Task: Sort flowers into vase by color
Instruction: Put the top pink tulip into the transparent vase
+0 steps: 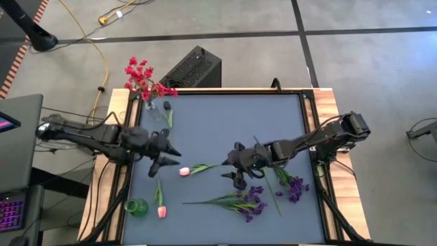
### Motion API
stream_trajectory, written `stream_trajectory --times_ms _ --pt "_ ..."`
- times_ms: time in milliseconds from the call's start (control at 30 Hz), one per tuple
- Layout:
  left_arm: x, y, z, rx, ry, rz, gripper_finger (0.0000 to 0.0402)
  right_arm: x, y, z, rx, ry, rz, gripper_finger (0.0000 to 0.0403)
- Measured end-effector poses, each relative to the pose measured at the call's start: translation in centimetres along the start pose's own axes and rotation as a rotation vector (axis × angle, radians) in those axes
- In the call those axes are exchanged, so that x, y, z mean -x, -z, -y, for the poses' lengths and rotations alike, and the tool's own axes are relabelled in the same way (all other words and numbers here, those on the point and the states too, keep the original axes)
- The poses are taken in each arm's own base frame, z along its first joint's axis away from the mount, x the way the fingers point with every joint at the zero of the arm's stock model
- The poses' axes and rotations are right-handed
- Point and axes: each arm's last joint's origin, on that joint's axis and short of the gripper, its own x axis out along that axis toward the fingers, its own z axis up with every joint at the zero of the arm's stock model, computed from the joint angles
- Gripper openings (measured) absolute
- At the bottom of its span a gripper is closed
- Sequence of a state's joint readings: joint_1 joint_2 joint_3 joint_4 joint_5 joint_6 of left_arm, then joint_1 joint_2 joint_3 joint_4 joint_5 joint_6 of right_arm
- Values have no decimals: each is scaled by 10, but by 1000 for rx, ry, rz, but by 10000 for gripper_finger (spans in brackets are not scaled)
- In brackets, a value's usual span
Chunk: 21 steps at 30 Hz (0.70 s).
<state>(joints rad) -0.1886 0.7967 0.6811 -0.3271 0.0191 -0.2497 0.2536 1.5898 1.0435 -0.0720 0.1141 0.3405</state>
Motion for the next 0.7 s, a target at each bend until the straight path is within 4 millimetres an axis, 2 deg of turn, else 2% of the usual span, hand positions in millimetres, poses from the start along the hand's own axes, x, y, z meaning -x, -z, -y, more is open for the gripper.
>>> stream_trajectory --times_ms 167,400,533,700 --pt "-20 4 28 -162 1 19 144 4 19 -17 -108 -53 -157 260" --pt "-60 13 58 -445 80 54 144 12 43 -38 -321 -60 -355 260" --pt "-81 19 64 -556 87 63 144 17 54 -38 -493 -12 -482 260" --pt "-98 28 64 -608 65 19 144 24 68 -33 -624 147 -618 260"
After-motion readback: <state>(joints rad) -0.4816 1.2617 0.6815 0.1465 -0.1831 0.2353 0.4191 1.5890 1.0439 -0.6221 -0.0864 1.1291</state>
